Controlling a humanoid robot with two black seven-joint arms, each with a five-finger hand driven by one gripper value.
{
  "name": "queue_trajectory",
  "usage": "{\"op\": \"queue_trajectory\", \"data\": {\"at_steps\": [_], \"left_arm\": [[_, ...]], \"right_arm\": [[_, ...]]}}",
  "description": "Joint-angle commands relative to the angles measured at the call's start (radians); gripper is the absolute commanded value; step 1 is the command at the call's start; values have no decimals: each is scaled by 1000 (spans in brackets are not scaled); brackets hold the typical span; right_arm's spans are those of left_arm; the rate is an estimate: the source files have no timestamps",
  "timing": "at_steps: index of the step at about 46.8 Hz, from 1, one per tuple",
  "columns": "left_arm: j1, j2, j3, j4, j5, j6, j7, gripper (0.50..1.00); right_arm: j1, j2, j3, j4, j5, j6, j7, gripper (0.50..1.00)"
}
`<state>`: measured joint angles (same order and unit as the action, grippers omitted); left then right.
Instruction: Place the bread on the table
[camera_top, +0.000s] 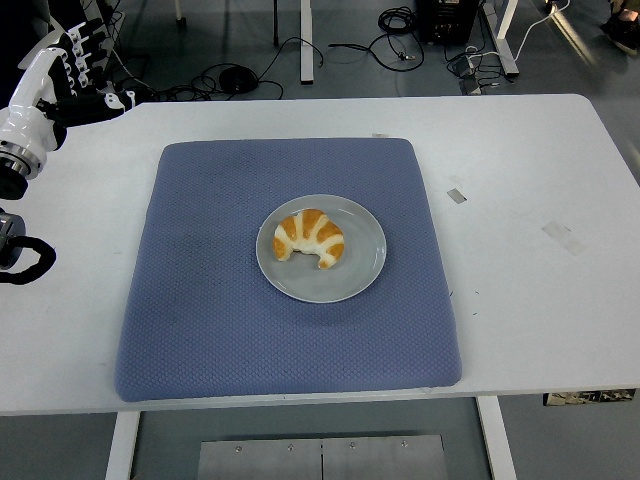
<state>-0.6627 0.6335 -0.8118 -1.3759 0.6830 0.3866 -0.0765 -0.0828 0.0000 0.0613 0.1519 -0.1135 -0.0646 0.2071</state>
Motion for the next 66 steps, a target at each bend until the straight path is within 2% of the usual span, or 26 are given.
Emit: {"op": "queue_trajectory", "data": {"at_steps": [1,35,46,66], "left_arm": [[2,0,2,0,10,3,0,974],[-12,11,8,-6,1,3,3,983],[-31,11,11,-8,1,3,30,983],[-31,8,5,-8,1,2,24,983]], "right_arm": [[0,0,0,0,0,0,0,1000],[0,0,0,0,0,0,0,1000],[0,0,0,0,2,0,0,1000],[0,0,0,0,0,0,0,1000]]}}
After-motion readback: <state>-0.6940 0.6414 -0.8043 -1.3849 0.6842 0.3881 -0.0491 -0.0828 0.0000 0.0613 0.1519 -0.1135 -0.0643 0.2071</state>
